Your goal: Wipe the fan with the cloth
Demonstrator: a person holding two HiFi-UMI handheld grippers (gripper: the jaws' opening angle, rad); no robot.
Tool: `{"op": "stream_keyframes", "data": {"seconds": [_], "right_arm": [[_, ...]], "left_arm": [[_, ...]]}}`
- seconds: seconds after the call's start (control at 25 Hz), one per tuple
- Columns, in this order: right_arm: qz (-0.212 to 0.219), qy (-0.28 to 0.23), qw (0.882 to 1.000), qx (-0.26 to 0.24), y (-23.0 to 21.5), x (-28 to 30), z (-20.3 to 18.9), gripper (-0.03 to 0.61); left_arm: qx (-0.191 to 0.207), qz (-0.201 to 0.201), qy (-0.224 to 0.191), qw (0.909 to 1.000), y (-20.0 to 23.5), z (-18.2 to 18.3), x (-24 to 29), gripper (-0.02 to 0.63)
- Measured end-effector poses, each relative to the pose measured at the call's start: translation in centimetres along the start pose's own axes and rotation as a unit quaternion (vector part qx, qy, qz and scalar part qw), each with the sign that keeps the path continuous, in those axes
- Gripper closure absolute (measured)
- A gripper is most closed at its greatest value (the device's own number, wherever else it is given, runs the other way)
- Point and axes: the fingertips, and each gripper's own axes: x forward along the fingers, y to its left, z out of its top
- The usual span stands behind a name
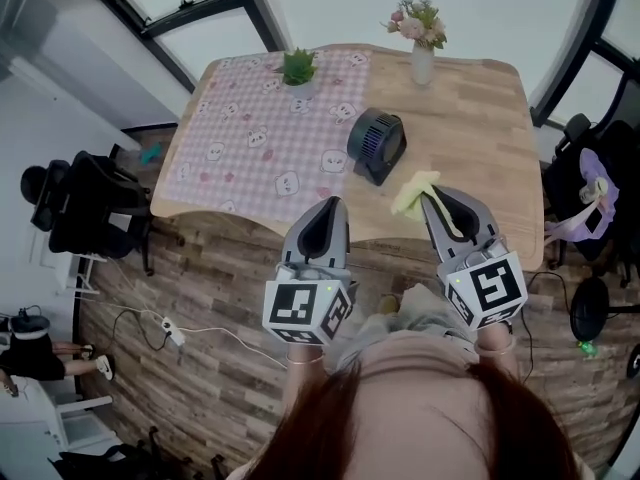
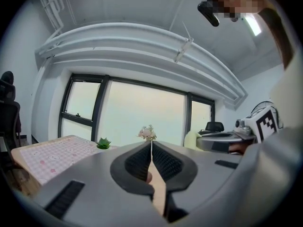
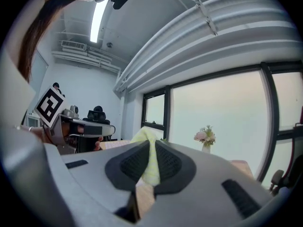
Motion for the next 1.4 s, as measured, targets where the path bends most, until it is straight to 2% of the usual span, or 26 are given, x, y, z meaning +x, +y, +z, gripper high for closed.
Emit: {"op": "stream_keyframes", "data": {"seconds": [0.32,0.76,1.08,1.4], "right_arm": [[-0.005,0.008,1.0,-0.016,-4.4,4.2,-1.0,0.548],[0.062,0.062,0.994,-0.073,-5.8,11.4,-4.3,0.548],[0.13,0.099,0.972,-0.169,-3.8,15.7,-7.6,0.548],[0.164,0.138,0.946,-0.242,-1.6,19.2,-11.1,0.548]], "left_arm": [[-0.004,-0.004,0.017,0.9998,1.4,-1.4,5.6,0.601],[-0.05,0.054,0.055,0.9958,6.3,-6.9,12.4,0.601],[-0.064,0.082,0.086,0.9909,8.0,-11.8,15.8,0.601],[-0.086,0.113,0.119,0.9827,9.5,-16.2,17.8,0.601]]}}
